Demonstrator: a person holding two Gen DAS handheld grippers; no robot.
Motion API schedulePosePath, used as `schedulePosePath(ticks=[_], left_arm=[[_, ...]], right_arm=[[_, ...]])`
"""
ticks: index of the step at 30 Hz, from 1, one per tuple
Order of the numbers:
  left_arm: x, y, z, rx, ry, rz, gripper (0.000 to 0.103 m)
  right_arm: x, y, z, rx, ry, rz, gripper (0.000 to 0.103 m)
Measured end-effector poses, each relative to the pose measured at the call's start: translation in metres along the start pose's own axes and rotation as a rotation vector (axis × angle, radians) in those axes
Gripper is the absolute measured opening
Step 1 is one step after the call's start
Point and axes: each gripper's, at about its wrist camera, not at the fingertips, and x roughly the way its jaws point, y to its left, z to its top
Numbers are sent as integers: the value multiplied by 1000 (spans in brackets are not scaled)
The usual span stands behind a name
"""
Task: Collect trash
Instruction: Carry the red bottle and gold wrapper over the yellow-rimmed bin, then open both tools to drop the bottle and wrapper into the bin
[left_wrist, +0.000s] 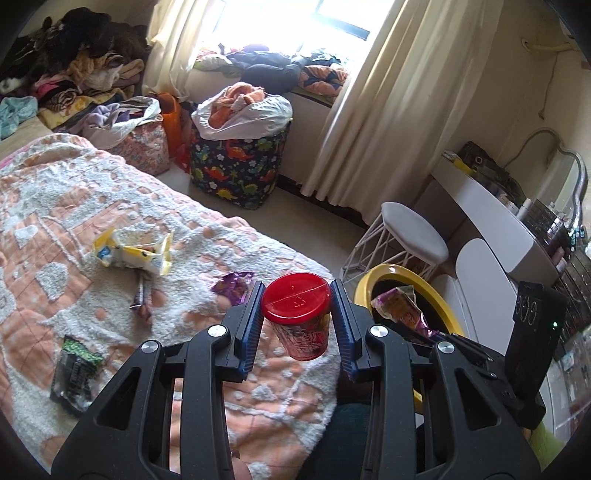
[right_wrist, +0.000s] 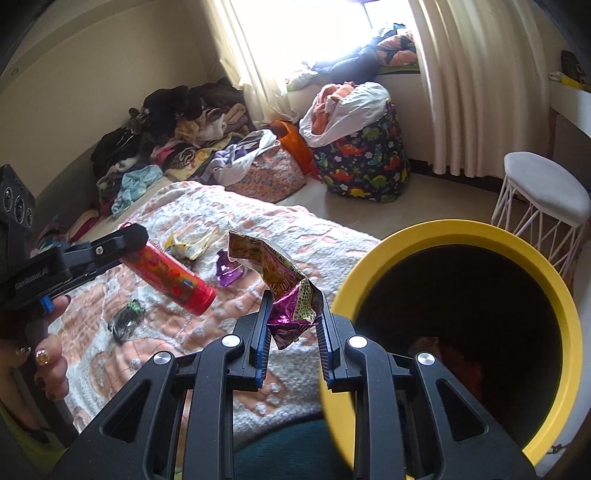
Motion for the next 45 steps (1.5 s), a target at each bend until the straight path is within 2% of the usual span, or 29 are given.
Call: schedulePosePath(ticks=[25,45], left_arm=[[33,-98,-12,187,46,-139,28],[64,-133,-36,276,87,-204,28]], right_arm=[[-22,-72,6,147,-58,-121,21],[-26,-118,-6,252,-55,-203,21]])
